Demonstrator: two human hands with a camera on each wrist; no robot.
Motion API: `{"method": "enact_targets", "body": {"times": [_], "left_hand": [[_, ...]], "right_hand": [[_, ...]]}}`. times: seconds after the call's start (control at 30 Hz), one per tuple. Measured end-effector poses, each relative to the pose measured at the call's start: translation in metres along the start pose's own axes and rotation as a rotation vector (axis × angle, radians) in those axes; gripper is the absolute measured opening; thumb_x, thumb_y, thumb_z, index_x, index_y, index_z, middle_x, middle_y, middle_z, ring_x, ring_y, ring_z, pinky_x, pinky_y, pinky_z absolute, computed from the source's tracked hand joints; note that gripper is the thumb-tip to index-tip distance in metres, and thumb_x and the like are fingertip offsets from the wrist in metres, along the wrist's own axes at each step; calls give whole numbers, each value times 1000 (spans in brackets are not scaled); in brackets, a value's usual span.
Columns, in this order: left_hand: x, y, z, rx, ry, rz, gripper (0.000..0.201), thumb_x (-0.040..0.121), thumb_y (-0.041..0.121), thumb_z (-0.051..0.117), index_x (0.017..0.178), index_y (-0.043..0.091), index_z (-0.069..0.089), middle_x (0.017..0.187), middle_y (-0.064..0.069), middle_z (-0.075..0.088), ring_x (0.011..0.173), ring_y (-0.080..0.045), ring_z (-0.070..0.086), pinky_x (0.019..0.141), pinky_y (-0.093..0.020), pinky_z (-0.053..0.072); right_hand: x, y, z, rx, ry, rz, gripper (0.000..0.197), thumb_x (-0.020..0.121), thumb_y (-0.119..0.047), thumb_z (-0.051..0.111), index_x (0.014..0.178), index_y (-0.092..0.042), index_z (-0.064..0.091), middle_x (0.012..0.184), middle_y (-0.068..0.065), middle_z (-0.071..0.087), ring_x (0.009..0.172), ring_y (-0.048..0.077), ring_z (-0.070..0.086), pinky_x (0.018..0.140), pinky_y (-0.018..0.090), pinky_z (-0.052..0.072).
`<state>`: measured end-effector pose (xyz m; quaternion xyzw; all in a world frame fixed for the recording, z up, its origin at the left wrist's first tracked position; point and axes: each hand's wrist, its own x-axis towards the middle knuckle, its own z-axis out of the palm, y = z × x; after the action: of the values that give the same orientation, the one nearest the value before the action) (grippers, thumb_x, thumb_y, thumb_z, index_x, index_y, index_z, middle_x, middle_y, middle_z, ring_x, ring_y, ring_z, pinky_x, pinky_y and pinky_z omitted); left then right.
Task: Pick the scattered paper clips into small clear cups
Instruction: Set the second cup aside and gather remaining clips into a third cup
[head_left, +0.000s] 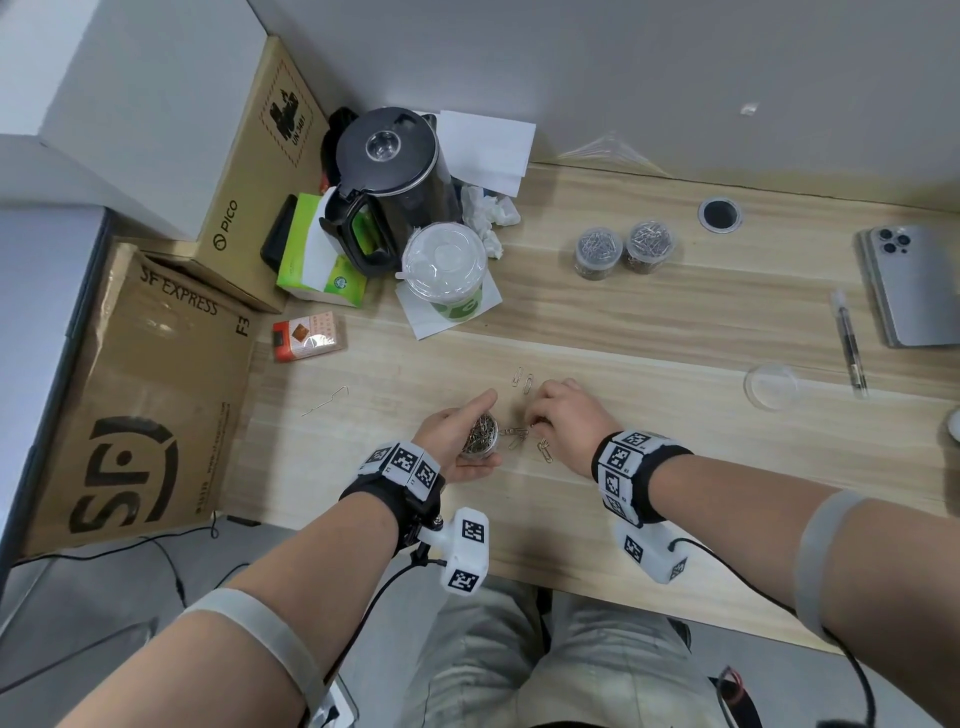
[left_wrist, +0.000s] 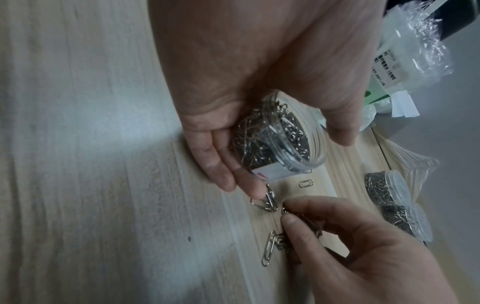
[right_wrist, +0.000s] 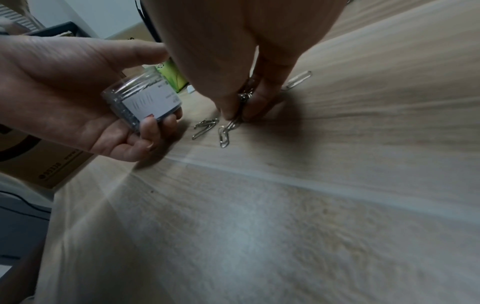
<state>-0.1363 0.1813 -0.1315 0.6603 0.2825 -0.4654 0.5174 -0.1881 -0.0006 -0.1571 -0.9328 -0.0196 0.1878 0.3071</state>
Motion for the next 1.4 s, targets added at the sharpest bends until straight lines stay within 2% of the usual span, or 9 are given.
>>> {"method": "enact_targets", "body": {"times": [0.33, 0.53, 0.63, 0.73, 0.93, 1.07, 1.2, 1.3, 1.4], "left_hand": [[-4, 7, 10, -63, 30, -59, 78, 81, 77, 56, 125, 12, 57, 84, -11, 72, 61, -28, 70, 81, -42, 61], [-11, 14, 20, -72, 22, -67, 69, 90, 77, 39, 101, 13, 63, 68, -9, 74, 67, -32, 69, 95, -48, 55], [-12, 17, 25, -89, 22, -85, 75, 90, 79, 32, 106, 13, 65, 85, -14, 74, 70, -34, 70, 89, -47, 58], [-11, 20, 32, -117, 4, -84, 79, 92, 77, 28, 104, 11, 69, 83, -16, 74, 70, -34, 70, 93, -53, 57], [-11, 21, 38, -148, -30, -75, 74, 96, 71, 35, 107, 7, 71, 107, -19, 75, 98, -37, 72, 91, -56, 57], [-10, 18, 33, -110, -79, -31, 55, 98, 61, 46, 97, 13, 71, 82, -8, 73, 80, -27, 70, 95, -52, 56], [-11, 13, 22, 3, -71, 0, 55, 84, 59, 70, 110, 11, 67, 83, -9, 73, 70, -27, 70, 80, -42, 62], [-9, 9, 9, 11, -27, 0, 50, 84, 54, 74, 106, 11, 62, 74, -11, 72, 68, -28, 70, 84, -46, 61], [-6, 6, -5, -35, 25, -3, 48, 83, 53, 75, 110, 17, 60, 82, -14, 70, 70, -30, 72, 85, -48, 61]], "right_hand": [[-1, 2, -8, 75, 51, 48, 19, 81, -1, 60, 90, -11, 74, 96, 6, 66, 93, 28, 61, 86, 32, 46], [-1, 0, -26, 198, 174, 45, 21, 76, 2, 65, 85, -14, 76, 88, 3, 71, 85, 21, 66, 83, 32, 52], [-2, -13, -39, 305, 228, 30, 17, 78, -2, 68, 86, -14, 77, 89, 1, 71, 85, 16, 66, 83, 26, 51], [-2, -32, -45, 342, 216, -69, 15, 79, -6, 71, 86, -18, 76, 87, -6, 69, 83, 11, 64, 82, 23, 49], [-6, -53, -35, 190, 102, -177, 14, 80, -13, 68, 93, -15, 74, 92, 1, 68, 87, 19, 62, 84, 36, 50], [-12, -49, -42, 252, 207, -235, 11, 79, -21, 67, 87, -20, 73, 85, -6, 69, 77, 13, 63, 75, 32, 53], [-2, -23, -58, 231, 275, -38, 16, 83, -22, 62, 97, -24, 69, 92, -10, 69, 82, 8, 63, 80, 32, 54], [12, 13, -66, 32, 141, 221, 36, 83, -24, 62, 118, -18, 61, 112, 2, 63, 106, 22, 59, 93, 37, 48], [19, 30, -64, -86, 76, 272, 54, 75, -36, 70, 124, -18, 56, 117, 7, 53, 112, 27, 48, 98, 38, 42]]}}
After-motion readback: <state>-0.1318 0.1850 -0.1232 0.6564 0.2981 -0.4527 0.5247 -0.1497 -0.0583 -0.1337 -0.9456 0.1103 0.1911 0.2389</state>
